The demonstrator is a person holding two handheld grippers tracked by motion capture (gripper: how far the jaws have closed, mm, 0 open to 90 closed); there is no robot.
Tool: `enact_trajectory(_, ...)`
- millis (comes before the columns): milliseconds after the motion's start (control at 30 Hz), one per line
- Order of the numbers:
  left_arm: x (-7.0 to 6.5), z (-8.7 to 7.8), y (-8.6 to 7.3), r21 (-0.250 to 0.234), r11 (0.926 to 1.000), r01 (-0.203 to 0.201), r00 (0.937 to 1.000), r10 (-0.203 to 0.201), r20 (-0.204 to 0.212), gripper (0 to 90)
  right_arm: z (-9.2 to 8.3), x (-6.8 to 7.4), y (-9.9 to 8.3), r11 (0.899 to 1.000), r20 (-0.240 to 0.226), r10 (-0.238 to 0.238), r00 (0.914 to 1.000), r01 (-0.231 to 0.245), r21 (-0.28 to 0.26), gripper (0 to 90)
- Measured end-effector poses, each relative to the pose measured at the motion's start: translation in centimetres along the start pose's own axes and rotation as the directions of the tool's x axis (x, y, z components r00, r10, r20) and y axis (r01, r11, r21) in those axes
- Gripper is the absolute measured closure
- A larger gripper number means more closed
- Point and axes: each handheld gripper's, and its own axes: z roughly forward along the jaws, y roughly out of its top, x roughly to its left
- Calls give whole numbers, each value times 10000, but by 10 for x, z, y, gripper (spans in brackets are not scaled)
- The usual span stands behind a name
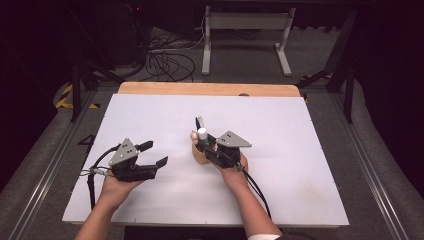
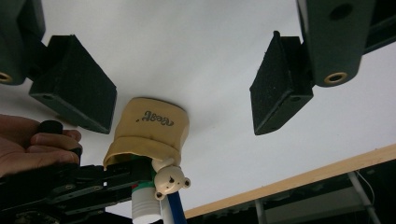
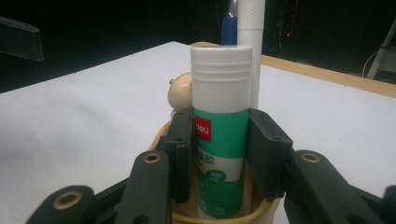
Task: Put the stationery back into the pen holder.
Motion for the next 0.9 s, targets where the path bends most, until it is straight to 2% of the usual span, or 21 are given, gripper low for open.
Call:
enact_trajectory(100,0,0,0,7,10000,-91,10000,91,-15,236,0,0,0,10000,2,-7,10000,7,-7,645)
enact_trajectory(467,-1,2,-1,74,10000,-43,10000,43,40,236,1,-1,0,10000,-80,36,10000,-36,13,641)
enact_trajectory(700,-1,2,-1,72,9999,-74,10000,74,46,236,0,-1,2,10000,-275,27,9996,-29,-65,608)
enact_trajectory(900,-1,2,-1,94,9999,-101,9999,101,44,236,-2,-3,3,9998,-256,126,9996,-130,-127,565)
